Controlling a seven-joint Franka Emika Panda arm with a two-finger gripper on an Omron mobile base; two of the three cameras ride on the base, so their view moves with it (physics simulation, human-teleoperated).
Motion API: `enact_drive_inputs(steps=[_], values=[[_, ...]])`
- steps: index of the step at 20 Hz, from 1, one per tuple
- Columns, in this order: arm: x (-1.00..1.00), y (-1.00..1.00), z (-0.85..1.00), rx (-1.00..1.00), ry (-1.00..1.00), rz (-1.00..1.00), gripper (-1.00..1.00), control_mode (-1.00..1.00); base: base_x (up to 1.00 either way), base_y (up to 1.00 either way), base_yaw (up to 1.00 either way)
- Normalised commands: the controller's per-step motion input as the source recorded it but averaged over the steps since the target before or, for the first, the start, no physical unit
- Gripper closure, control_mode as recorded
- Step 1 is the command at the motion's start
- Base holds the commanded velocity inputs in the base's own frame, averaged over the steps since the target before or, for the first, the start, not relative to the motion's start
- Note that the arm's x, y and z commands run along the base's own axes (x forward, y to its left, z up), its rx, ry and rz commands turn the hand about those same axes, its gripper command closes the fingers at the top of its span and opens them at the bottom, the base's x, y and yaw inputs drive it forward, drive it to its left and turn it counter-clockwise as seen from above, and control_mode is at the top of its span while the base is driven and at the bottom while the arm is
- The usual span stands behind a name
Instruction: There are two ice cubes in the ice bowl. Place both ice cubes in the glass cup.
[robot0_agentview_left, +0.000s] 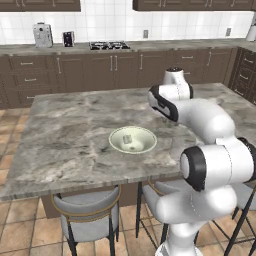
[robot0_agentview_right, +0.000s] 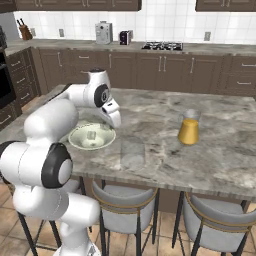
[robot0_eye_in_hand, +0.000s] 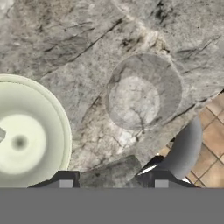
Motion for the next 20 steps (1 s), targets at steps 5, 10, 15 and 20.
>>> enact_drive_inputs(steps=[5, 10, 15, 20], values=[[0.01, -0.71, 0.01, 0.15, 0.04, -0.05, 1.00, -1.00, 0.00, 0.00, 0.00], [0.01, -0.48, -0.02, 0.16, 0.04, 0.01, 1.00, -1.00, 0.00, 0.00, 0.00], [0.00, -0.05, -0.37, -0.01, 0.02, 0.00, 1.00, -1.00, 0.00, 0.00, 0.00], [0.00, -0.01, -0.46, -0.01, 0.00, 0.00, 1.00, -1.00, 0.00, 0.00, 0.00]])
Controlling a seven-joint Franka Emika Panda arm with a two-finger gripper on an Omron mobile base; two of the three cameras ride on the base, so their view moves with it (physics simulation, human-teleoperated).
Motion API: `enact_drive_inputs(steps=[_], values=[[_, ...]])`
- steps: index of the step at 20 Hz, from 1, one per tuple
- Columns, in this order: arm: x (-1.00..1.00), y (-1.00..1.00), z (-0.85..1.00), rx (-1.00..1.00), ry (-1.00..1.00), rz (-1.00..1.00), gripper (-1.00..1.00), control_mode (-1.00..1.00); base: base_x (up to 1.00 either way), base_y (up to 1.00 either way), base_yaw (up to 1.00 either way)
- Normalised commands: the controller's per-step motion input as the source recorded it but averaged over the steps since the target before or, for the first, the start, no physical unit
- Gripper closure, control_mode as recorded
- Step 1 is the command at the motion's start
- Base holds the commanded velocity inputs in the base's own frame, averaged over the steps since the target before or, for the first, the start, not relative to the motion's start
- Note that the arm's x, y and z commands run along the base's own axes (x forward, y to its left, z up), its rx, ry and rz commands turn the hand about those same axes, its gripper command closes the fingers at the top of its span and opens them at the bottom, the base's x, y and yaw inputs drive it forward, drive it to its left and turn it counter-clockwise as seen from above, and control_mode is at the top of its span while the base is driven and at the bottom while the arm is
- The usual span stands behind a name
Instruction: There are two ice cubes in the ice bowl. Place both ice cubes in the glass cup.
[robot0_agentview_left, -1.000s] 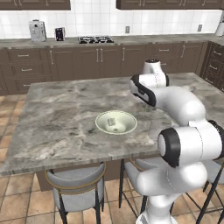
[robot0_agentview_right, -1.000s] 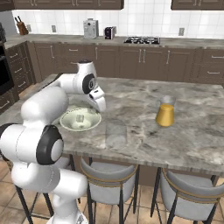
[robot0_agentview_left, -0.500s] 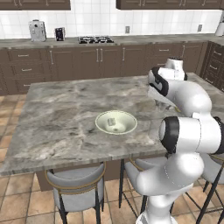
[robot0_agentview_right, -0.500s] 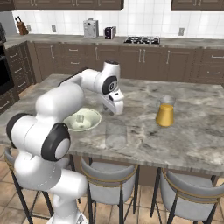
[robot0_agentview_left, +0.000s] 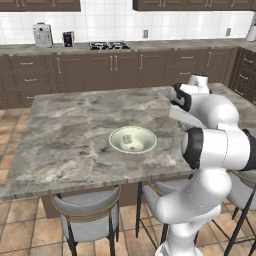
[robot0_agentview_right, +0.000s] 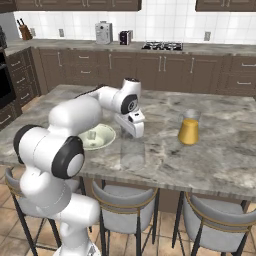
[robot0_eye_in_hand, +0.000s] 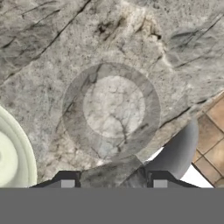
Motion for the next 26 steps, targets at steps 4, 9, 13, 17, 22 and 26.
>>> enact_drive_inputs(steps=[4, 9, 13, 17, 22, 26], values=[[0.00, -0.09, -0.39, 0.00, 0.00, 0.00, 1.00, -1.00, 0.00, 0.00, 0.00], [0.11, -0.16, -0.30, 0.00, 0.00, 0.00, 1.00, -1.00, 0.00, 0.00, 0.00], [0.27, -0.07, -0.10, 0.00, 0.01, 0.00, 1.00, -1.00, 0.00, 0.00, 0.00], [0.35, 0.00, -0.03, 0.00, 0.02, 0.00, 1.00, -1.00, 0.00, 0.00, 0.00], [0.29, -0.02, -0.09, 0.00, 0.01, 0.00, 1.00, -1.00, 0.00, 0.00, 0.00], [0.16, -0.04, -0.25, -0.01, 0.02, 0.00, 1.00, -1.00, 0.00, 0.00, 0.00]])
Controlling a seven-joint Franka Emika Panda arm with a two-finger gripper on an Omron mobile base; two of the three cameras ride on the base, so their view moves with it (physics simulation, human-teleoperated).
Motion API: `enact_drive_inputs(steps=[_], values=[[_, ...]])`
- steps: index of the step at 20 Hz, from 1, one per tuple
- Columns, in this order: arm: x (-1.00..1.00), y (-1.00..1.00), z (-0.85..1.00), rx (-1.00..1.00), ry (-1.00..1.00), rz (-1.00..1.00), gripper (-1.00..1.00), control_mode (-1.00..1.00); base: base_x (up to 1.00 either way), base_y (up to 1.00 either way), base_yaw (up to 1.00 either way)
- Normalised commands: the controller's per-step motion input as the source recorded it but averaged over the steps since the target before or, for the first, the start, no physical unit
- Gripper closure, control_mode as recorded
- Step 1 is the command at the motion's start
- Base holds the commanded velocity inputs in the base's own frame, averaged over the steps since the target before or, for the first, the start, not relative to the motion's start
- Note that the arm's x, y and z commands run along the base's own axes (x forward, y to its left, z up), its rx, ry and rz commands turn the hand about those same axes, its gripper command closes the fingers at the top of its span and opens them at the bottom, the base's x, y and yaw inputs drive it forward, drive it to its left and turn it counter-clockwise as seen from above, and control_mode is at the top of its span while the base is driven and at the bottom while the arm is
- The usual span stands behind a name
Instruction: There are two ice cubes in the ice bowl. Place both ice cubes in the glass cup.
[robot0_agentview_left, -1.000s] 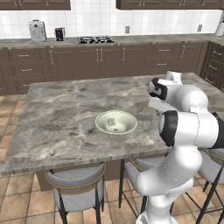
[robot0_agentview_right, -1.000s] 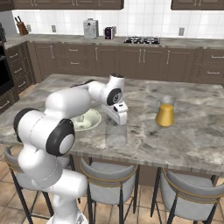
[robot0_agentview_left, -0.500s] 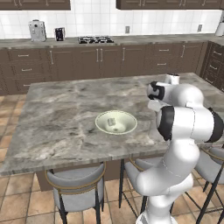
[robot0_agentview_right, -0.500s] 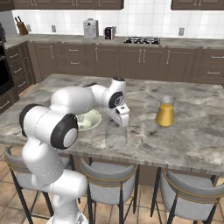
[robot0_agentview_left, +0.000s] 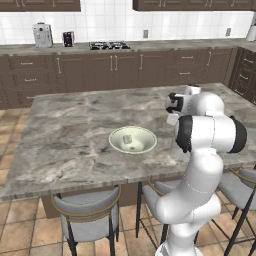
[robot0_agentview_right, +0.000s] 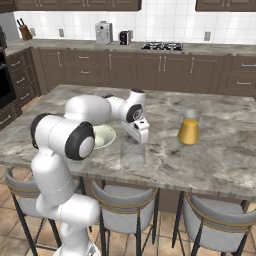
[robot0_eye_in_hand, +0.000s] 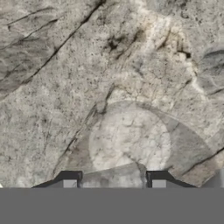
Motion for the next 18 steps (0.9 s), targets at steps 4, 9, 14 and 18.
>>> enact_drive_inputs(steps=[4, 9, 14, 18], values=[[0.11, -0.07, -0.27, -0.01, 0.01, 0.00, 1.00, -1.00, 0.00, 0.00, 0.00], [0.12, -0.07, -0.25, -0.01, 0.00, 0.00, 1.00, -1.00, 0.00, 0.00, 0.00], [0.03, -0.09, -0.23, -0.01, 0.00, 0.00, 1.00, -1.00, 0.00, 0.00, 0.00], [-0.04, -0.05, -0.07, 0.00, 0.00, 0.00, -1.00, -1.00, 0.00, 0.00, 0.00]])
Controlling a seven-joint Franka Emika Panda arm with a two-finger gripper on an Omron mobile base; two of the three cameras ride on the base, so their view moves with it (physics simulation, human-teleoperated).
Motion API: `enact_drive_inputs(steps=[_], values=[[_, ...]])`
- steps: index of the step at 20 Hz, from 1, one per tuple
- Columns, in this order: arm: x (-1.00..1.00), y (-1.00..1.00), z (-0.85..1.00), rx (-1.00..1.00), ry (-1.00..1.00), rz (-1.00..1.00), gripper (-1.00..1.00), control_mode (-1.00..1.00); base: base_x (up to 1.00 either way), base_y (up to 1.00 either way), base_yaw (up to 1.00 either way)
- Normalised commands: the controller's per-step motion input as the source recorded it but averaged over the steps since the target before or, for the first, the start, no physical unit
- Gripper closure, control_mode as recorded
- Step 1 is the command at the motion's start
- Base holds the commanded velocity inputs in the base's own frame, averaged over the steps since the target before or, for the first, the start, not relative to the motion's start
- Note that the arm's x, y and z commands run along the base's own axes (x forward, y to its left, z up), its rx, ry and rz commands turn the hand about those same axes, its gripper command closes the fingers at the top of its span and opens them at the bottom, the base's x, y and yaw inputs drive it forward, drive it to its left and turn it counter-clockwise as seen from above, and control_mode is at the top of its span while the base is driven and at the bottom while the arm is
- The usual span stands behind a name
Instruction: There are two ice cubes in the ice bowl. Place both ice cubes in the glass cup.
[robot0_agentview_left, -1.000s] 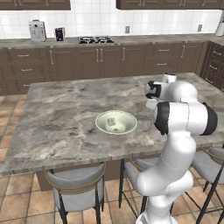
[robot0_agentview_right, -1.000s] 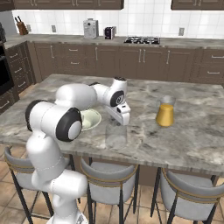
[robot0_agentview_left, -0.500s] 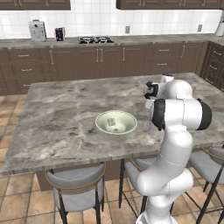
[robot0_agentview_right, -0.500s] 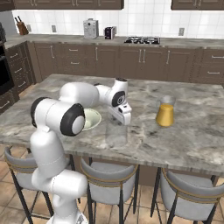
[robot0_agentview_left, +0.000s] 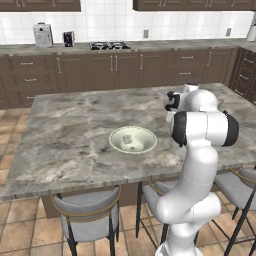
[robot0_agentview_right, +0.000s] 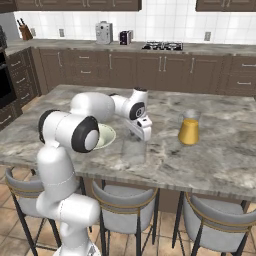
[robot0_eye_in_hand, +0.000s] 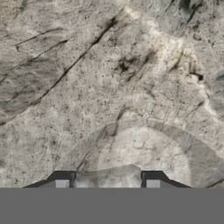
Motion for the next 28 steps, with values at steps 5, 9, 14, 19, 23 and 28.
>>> enact_drive_inputs(steps=[5, 9, 14, 19, 23, 28], values=[[-0.09, -0.01, 0.01, 0.00, -0.01, 0.00, -1.00, -1.00, 0.00, 0.00, 0.00], [-0.43, 0.00, 0.17, 0.03, -0.06, 0.00, -1.00, -1.00, 0.00, 0.00, 0.00], [-0.25, 0.32, 0.70, 0.01, -0.16, 0.00, -1.00, -1.00, 0.00, 0.00, 0.00], [0.03, 1.00, 0.42, 0.00, -0.08, 0.00, -1.00, -1.00, 0.00, 0.00, 0.00], [0.30, 1.00, -0.02, 0.00, 0.00, 0.00, -1.00, -1.00, 0.00, 0.00, 0.00], [0.56, 1.00, -0.17, 0.00, 0.04, 0.00, -1.00, -1.00, 0.00, 0.00, 0.00]])
